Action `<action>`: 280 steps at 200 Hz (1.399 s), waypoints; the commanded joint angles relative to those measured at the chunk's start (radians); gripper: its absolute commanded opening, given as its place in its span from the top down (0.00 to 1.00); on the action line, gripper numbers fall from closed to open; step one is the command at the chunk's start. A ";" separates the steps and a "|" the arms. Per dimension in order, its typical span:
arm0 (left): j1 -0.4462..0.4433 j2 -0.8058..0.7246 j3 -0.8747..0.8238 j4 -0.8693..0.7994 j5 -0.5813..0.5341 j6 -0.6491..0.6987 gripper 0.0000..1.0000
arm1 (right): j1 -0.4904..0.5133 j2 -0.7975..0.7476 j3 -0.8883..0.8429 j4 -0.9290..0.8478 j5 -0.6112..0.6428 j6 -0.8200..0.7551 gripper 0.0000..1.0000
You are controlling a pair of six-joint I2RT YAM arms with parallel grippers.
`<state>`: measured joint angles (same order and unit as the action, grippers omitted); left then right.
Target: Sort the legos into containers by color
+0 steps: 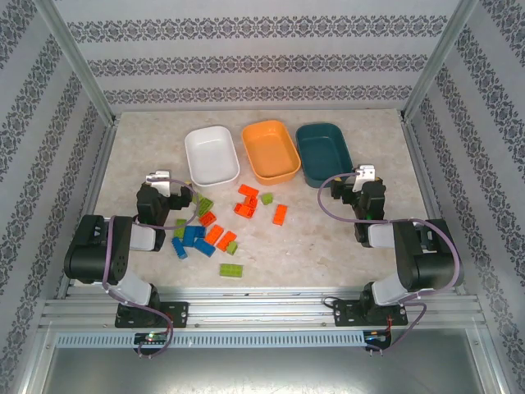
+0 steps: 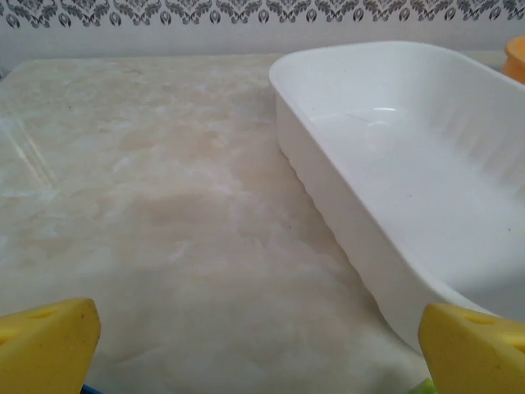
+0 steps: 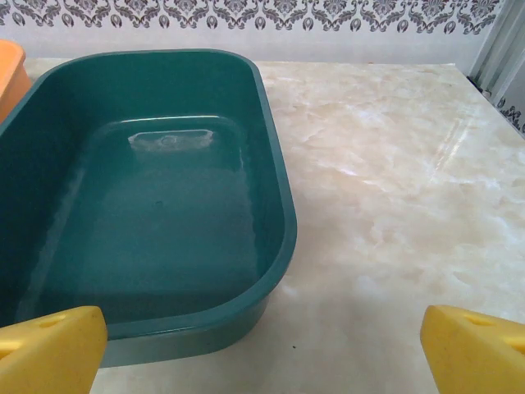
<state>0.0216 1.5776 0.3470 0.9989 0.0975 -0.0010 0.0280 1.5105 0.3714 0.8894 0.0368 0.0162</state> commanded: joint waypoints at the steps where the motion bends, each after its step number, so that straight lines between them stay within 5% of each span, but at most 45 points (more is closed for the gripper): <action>1: 0.011 0.008 0.030 -0.043 -0.022 -0.015 0.00 | -0.011 0.000 0.015 0.002 0.002 0.010 0.02; 150: 0.010 0.007 0.040 -0.065 -0.031 -0.016 0.00 | -0.013 -0.001 0.015 -0.001 0.001 0.011 0.02; 189: 0.011 -0.038 0.004 -0.040 -0.136 -0.053 0.00 | -0.001 -0.067 0.023 -0.062 0.132 0.042 0.02; 232: 0.009 -0.266 0.047 -0.305 -0.176 -0.071 0.00 | 0.001 -0.273 0.240 -0.655 0.247 0.171 0.02; 258: 0.008 -0.401 0.213 -0.745 -0.362 -0.296 0.00 | -0.028 -0.283 0.452 -1.074 0.210 0.348 0.02; 280: 0.008 -0.442 0.374 -1.088 -0.321 -0.393 0.00 | -0.037 -0.290 0.536 -1.246 0.134 0.443 0.02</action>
<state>0.0219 1.1854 0.5785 0.3851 -0.1749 -0.2131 0.0040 1.2358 0.8448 0.0338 0.2333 0.2947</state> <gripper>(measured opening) 0.999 0.980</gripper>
